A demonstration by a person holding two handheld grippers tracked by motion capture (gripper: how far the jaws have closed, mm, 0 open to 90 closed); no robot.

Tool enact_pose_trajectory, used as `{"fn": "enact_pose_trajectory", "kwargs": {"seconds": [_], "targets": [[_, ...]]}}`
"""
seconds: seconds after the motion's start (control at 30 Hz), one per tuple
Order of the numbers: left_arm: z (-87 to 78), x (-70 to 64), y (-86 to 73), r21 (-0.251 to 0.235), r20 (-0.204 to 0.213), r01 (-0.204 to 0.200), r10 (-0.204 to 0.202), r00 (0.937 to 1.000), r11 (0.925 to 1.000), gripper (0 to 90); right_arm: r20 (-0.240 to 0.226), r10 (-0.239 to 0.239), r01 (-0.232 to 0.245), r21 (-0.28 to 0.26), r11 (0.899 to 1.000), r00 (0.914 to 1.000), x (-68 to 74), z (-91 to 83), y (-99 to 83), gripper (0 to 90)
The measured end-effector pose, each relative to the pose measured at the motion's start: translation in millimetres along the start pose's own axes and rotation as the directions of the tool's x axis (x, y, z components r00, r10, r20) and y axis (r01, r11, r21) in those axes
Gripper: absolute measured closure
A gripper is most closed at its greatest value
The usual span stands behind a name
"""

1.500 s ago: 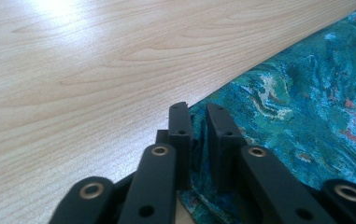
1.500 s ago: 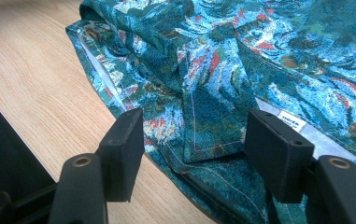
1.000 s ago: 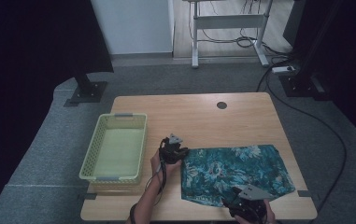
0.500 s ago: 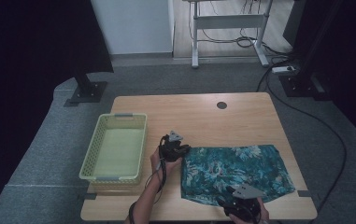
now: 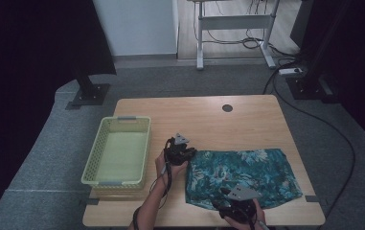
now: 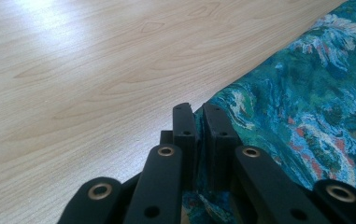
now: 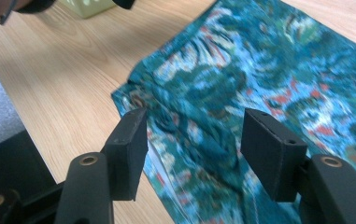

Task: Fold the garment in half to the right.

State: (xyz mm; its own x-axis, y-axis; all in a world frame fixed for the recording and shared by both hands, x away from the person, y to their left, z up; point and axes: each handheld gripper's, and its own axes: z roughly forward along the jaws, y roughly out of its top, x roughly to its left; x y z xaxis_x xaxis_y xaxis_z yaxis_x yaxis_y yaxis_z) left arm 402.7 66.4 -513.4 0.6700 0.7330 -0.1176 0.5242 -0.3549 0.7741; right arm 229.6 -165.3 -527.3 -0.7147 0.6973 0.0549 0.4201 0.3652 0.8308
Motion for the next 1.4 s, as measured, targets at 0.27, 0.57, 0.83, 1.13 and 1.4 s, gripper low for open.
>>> {"fn": "enact_pose_trajectory", "kwargs": {"seconds": [0.27,0.57,0.83,1.13,1.4], "targets": [[3.5,-0.9,-2.0,0.003,-0.002,0.01,-0.01,1.0,0.9999,84.6,-0.029,-0.04,0.04,0.013,0.999,0.9988,9.4,15.5,13.5,40.2],[3.4,-1.2,-3.0,0.007,-0.001,0.005,-0.005,1.0,1.0,84.5,-0.058,-0.077,0.079,0.04,0.996,0.9954,20.2,34.1,20.6,40.0],[4.2,-0.8,-2.0,0.016,0.0,0.003,-0.003,1.0,0.9999,84.4,-0.08,-0.089,0.095,0.075,0.993,0.9928,26.7,52.4,25.7,39.8],[3.9,0.0,-3.8,0.021,-0.003,0.007,-0.007,1.0,0.9998,84.2,-0.098,-0.118,0.13,0.118,0.985,0.9881,38.8,70.6,24.5,38.7],[3.7,-1.0,-3.7,0.023,-0.002,0.006,-0.006,1.0,0.9997,84.3,-0.098,-0.129,0.142,0.142,0.98,0.9868,43.7,79.8,24.9,38.0]]}}
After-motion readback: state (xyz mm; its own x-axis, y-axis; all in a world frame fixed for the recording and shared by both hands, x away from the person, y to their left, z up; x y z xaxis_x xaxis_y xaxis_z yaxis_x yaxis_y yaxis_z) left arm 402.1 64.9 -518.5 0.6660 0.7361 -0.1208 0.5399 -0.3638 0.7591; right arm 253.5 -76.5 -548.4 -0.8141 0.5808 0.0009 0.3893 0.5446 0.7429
